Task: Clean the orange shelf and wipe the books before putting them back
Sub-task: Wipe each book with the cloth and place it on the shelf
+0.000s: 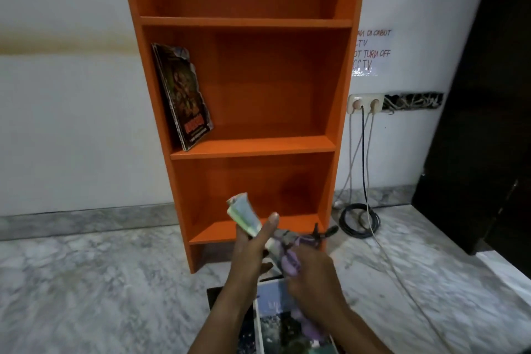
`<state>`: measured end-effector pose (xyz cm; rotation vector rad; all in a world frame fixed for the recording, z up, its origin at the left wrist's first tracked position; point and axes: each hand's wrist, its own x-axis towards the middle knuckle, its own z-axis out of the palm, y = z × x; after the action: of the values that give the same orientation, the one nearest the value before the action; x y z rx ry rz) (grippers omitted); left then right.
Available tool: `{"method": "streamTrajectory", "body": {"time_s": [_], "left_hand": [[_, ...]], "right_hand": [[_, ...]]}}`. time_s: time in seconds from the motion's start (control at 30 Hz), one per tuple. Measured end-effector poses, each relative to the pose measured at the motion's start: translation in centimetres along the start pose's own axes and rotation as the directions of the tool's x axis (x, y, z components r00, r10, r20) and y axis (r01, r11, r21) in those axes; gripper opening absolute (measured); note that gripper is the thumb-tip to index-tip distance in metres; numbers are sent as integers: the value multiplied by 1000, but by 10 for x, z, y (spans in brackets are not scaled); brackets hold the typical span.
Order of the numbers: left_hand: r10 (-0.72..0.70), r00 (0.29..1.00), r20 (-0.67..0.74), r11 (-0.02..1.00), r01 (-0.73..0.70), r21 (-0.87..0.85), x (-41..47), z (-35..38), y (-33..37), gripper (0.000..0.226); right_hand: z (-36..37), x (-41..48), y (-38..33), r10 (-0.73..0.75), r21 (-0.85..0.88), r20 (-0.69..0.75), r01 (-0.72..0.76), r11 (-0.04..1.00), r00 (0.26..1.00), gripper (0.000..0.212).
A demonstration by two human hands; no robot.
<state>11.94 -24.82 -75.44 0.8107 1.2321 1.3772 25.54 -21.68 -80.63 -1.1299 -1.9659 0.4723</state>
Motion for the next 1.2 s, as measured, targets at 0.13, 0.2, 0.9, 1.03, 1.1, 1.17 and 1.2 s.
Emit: {"method": "streamTrajectory", "body": {"time_s": [0.13,0.2,0.9,1.03,1.1,1.17,1.2], "left_hand": [[-47,982,-185,978,8,-208,-1,-4,14,68],[-103,991,-87,965,78,-249,-2,-5,13,54],[78,997,29,908,-59,-414,-22,-19,45,51],[105,993,-50,922,-116,-369,-15,-46,51,40],[123,984,-130,955,-153,-253,-5,-54,46,39],[155,941,-300,985,-169,-23,2,-54,36,46],[136,908,-397,990,-140,19,1,-49,31,59]], "right_hand": [[34,-4,8,-395,218,161,357,908,905,19],[24,-19,-1,-57,69,170,46,997,984,54],[8,-5,55,422,738,231,-440,512,877,70],[-5,-1,57,393,790,240,-414,452,888,91],[-25,10,46,400,782,165,-367,504,901,85],[-44,19,28,388,716,50,-304,628,920,71],[-49,24,18,344,665,-13,-249,704,939,60]]}}
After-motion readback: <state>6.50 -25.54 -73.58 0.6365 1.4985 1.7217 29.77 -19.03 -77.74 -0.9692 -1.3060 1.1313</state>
